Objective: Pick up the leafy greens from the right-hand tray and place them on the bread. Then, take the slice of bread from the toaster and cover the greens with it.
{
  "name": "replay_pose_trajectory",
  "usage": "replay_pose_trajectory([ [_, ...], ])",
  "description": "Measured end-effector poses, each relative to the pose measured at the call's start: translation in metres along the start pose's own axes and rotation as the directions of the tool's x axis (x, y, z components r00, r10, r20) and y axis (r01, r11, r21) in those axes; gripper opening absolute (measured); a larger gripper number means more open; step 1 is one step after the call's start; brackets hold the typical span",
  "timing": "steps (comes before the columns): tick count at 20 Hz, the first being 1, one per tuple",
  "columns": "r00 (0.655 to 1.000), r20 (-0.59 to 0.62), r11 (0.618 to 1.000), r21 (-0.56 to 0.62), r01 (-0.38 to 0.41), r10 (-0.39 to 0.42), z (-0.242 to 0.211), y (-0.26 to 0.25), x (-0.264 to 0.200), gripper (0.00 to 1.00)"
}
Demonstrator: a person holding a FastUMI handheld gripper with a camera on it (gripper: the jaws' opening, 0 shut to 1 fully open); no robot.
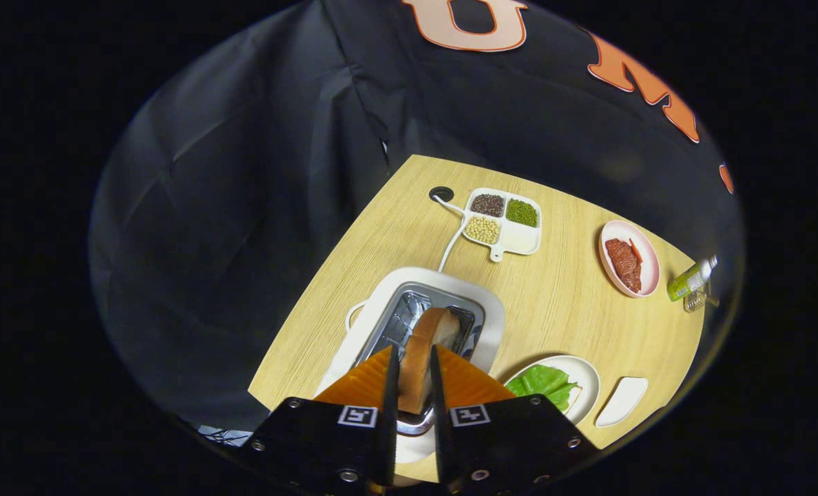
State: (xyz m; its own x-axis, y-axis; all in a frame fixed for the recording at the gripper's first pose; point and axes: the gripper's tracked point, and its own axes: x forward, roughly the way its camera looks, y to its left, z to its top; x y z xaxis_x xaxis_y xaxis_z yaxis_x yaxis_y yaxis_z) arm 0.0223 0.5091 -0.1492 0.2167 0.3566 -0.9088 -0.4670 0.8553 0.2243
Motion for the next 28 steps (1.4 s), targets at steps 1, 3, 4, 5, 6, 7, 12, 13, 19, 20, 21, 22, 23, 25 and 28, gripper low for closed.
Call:
replay_pose_trajectory([
  [1,1.0,0.019,1.0,0.002,0.001,-0.001,0.002,-0.003,-0.003,0.21],
  [3,0.998,0.058,1.0,-0.002,-0.024,0.024,0.006,-0.006,-0.013,0.14],
  [4,0.996,0.075,0.999,0.007,-0.047,0.046,0.006,-0.006,-0.021,0.12],
  [5,0.993,0.096,0.998,0.011,-0.068,0.067,0.006,-0.005,-0.028,0.12],
  [6,0.989,0.12,0.996,0.015,-0.092,0.089,0.008,-0.006,-0.039,0.11],
  [7,0.983,0.147,0.994,0.017,-0.11,0.106,0.01,-0.008,-0.048,0.11],
  [12,0.933,0.279,0.965,0.064,-0.255,0.228,0.006,-0.02,-0.108,0.11],
  [13,0.926,0.297,0.964,0.057,-0.26,0.233,0.004,-0.026,-0.117,0.11],
  [19,0.898,0.335,0.944,0.066,-0.323,0.284,-0.024,-0.06,-0.143,0.11],
  [20,0.898,0.334,0.94,0.08,-0.331,0.287,-0.031,-0.067,-0.14,0.11],
  [21,0.897,0.328,0.935,0.089,-0.342,0.297,-0.038,-0.072,-0.137,0.11],
  [22,0.897,0.323,0.931,0.102,-0.351,0.303,-0.044,-0.079,-0.133,0.11],
  [23,0.897,0.314,0.927,0.109,-0.358,0.309,-0.052,-0.086,-0.128,0.11],
  [25,0.901,0.292,0.92,0.127,-0.37,0.321,-0.068,-0.096,-0.114,0.11],
  [28,0.902,0.271,0.906,0.167,-0.389,0.338,-0.091,-0.112,-0.093,0.11],
])
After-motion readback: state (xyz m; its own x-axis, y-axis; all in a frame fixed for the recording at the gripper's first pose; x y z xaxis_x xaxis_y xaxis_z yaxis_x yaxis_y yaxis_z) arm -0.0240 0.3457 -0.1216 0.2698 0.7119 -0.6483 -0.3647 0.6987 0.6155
